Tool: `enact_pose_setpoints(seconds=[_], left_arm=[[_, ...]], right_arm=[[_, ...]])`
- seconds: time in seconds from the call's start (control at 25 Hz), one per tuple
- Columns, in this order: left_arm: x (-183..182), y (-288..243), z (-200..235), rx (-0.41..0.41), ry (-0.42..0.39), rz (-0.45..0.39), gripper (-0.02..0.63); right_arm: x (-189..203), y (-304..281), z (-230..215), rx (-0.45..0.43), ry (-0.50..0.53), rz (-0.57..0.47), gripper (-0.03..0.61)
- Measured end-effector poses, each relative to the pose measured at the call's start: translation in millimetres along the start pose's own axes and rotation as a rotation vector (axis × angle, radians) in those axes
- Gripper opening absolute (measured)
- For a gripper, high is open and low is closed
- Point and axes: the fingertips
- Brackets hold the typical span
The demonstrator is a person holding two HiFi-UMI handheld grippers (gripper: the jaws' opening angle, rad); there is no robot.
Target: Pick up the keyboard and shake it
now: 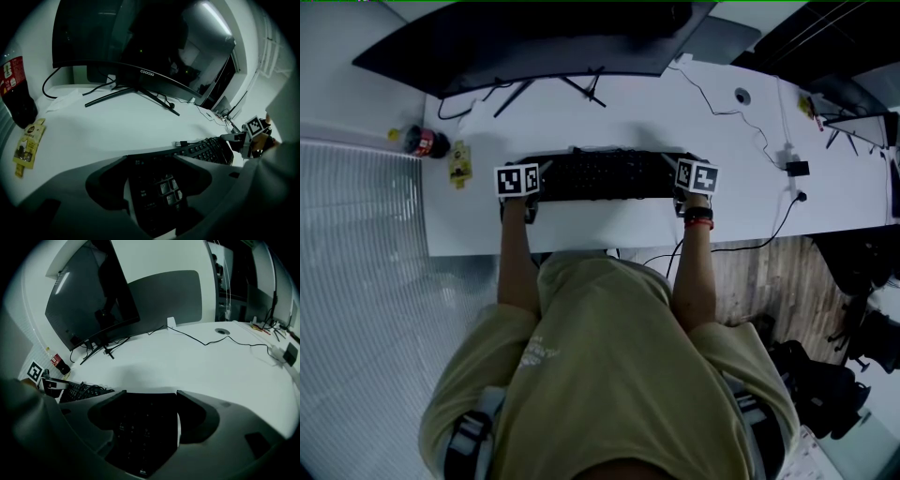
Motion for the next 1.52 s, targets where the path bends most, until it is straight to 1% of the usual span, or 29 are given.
enact_pose_setpoints(seconds=[0.56, 0.92, 1.2, 1.52], left_arm=[[-2, 12, -3, -0.019, -0.014, -0.029, 0.305], [-5, 25, -8, -0.048, -0.041, -0.054, 0.304], [-11, 36, -8, -0.068, -0.057, -0.079, 0.302], [-23, 47, -5, -0.083, -0.067, -0.114, 0.301]], right_arm=[[-4, 13, 5, -0.007, 0.003, -0.013, 0.345], [-7, 29, 9, -0.007, 0.006, -0.051, 0.344], [-9, 36, 15, -0.024, 0.003, -0.047, 0.341], [-23, 43, 22, -0.017, -0.001, -0.108, 0.341]])
Point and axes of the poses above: the fingertips, and each gripper's own axes: y backward along the fingers, z to its left, x out of its underside, and after that the axes turned 5 degrees about y, right-handed
